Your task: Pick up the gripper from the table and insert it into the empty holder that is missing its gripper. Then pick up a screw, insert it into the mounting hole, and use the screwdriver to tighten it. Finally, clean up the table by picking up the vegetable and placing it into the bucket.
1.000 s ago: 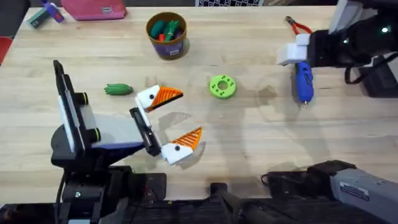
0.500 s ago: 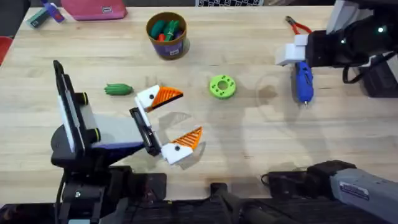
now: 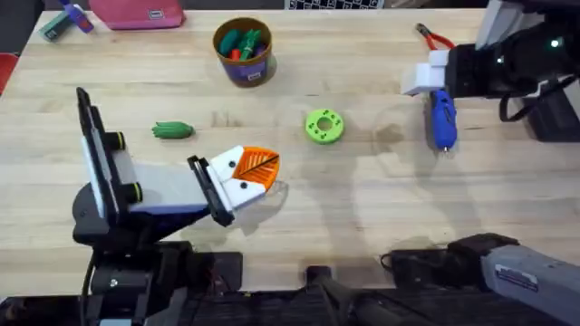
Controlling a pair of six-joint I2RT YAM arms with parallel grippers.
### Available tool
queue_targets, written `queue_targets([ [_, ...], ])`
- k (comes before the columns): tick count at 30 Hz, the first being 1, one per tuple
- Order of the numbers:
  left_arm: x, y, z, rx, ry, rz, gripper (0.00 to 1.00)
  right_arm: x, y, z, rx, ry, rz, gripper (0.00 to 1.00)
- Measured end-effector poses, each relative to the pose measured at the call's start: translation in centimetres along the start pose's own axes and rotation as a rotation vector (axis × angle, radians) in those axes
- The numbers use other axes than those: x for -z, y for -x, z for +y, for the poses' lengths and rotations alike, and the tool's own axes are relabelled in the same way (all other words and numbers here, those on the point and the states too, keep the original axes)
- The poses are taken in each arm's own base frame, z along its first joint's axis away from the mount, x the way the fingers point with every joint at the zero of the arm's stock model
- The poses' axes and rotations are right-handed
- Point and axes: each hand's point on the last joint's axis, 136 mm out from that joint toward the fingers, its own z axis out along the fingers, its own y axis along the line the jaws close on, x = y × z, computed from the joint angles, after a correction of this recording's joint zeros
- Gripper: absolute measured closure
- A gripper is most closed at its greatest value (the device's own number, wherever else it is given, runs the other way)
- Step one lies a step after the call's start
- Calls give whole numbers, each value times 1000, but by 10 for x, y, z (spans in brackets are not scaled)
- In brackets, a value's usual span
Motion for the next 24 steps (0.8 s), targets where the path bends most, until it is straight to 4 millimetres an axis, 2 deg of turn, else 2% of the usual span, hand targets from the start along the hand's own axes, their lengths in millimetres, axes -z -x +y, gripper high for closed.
queue_targets([
  [9,0,3,13,71,75,-13,991,0,-1,0,-10,-1,3,8],
  [14,1,16,13,93,75,-57,991,0,-5,-1,-19,-4,19,7],
  [16,1,15,14,122,76,-54,991,0,-9,-2,-21,-8,35,8],
  [20,1,12,14,156,75,-47,991,1,-22,-17,-102,-78,87,8],
  [24,0,6,13,181,70,-28,991,-1,-22,-35,-212,-129,81,8],
])
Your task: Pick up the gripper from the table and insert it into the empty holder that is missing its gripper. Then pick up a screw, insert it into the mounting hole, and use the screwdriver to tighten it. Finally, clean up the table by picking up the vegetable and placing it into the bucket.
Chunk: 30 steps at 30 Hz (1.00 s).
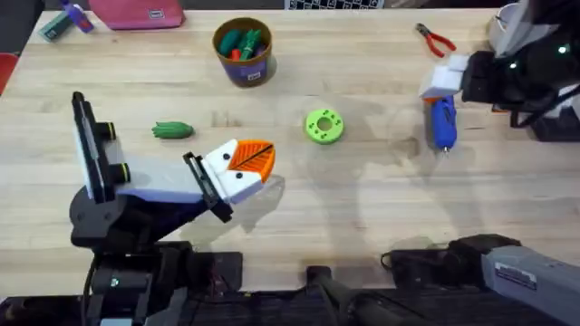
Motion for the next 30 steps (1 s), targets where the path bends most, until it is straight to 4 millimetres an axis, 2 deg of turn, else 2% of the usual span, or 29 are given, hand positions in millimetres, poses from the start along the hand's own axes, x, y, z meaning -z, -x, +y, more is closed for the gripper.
queue_targets([
  [6,0,-3,-6,-52,-38,11,991,-10,11,-20,-69,-5,-17,8],
  [12,0,-4,-8,-67,-49,15,991,-17,30,-25,-66,91,-54,8],
  [15,0,-12,-7,-58,-49,40,991,-30,29,-28,-42,104,-12,7],
  [19,1,-14,-13,-137,-83,43,991,-47,25,-25,24,115,48,7],
  [30,2,-15,-21,-230,-133,42,991,-49,27,-22,84,133,38,7],
])
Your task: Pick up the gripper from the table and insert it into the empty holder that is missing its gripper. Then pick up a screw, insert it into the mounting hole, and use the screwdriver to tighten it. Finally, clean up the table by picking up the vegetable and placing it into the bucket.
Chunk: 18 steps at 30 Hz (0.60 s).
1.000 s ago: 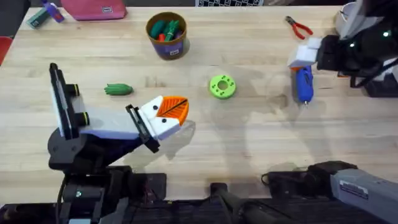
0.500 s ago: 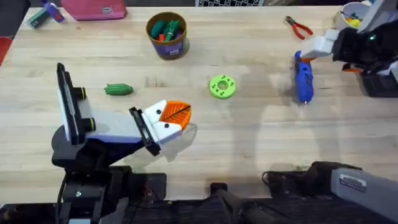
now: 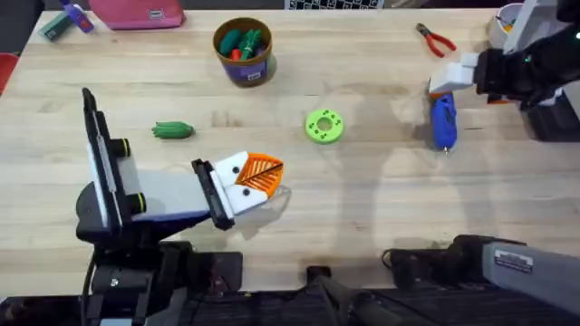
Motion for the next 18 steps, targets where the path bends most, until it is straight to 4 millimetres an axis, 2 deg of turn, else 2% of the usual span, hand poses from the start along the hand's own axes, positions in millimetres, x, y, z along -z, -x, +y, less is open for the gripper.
queue_targets([
  [7,0,0,-1,-7,-3,0,991,-5,15,-1,9,-1,-49,8],
  [11,0,0,-1,-7,-3,0,991,-27,24,-3,34,-4,-33,8],
  [12,0,0,0,-7,-3,0,991,-45,31,-7,39,-9,-27,8],
  [18,0,0,-1,-8,-3,0,991,-69,37,-23,46,-26,-12,9],
])
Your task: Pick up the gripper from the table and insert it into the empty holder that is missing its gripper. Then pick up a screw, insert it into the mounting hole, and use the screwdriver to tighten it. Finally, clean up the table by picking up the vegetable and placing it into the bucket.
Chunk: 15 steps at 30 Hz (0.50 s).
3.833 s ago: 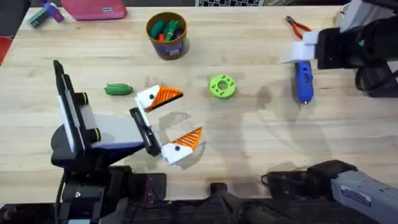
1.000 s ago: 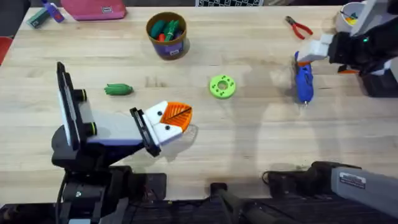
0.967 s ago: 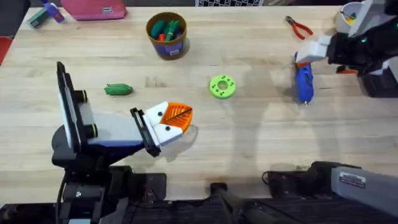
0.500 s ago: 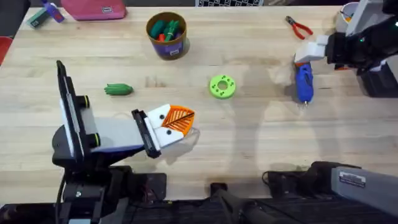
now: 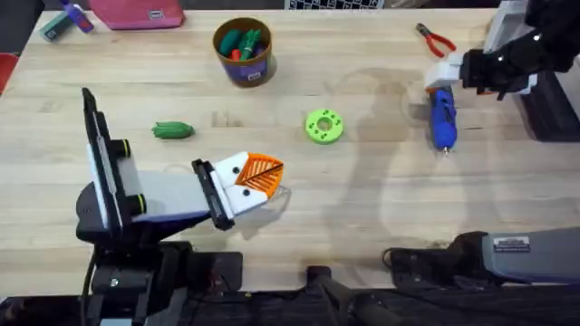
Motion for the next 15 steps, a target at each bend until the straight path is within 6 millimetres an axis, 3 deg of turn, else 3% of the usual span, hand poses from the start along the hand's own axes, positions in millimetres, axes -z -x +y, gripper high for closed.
queue_targets([
  [9,0,0,0,0,-2,1,991,-39,-15,-5,33,7,114,8],
  [15,0,0,-1,1,-8,0,991,-52,-6,-6,42,11,141,8],
])
